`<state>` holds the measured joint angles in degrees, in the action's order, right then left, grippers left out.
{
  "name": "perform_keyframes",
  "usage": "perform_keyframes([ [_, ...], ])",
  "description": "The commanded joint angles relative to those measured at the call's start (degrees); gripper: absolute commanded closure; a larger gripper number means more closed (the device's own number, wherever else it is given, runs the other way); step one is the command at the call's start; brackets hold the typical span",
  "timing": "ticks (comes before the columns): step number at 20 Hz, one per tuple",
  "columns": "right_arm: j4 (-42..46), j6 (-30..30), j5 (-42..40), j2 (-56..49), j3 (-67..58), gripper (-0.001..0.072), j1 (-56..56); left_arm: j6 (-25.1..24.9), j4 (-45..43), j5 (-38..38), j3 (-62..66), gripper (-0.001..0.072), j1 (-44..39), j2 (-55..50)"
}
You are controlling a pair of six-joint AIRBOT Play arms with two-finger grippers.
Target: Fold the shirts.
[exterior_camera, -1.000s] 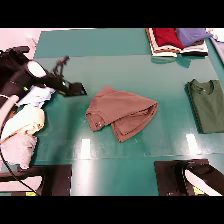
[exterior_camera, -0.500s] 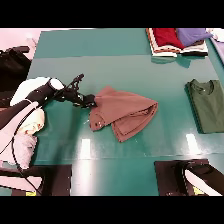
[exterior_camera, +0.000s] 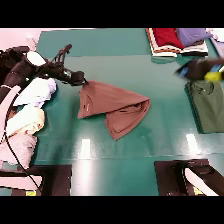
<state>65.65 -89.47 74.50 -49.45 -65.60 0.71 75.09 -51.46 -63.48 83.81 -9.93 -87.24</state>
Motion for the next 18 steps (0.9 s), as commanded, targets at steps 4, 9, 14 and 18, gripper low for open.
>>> perform_keyframes([
  [4,-17.64,3.39,-15.39,-5.20,31.85,0.0214,-2.51,-0.15,-2.45,-0.55,2.43,0.0681,0.50,0.35],
  [9,-21.05,4.59,-25.53,-17.07,30.40,0.0281,-14.21,-0.15,-2.45,-0.59,2.43,0.0680,0.50,0.35],
  [14,-20.17,5.11,-24.85,-25.57,22.60,0.0537,-16.68,-0.15,-2.45,-0.76,2.45,0.0680,0.50,0.35],
  [18,-10.80,5.05,-19.71,-24.44,17.81,0.0694,-15.28,-0.15,-3.06,-1.27,3.37,0.0681,0.92,1.62],
])
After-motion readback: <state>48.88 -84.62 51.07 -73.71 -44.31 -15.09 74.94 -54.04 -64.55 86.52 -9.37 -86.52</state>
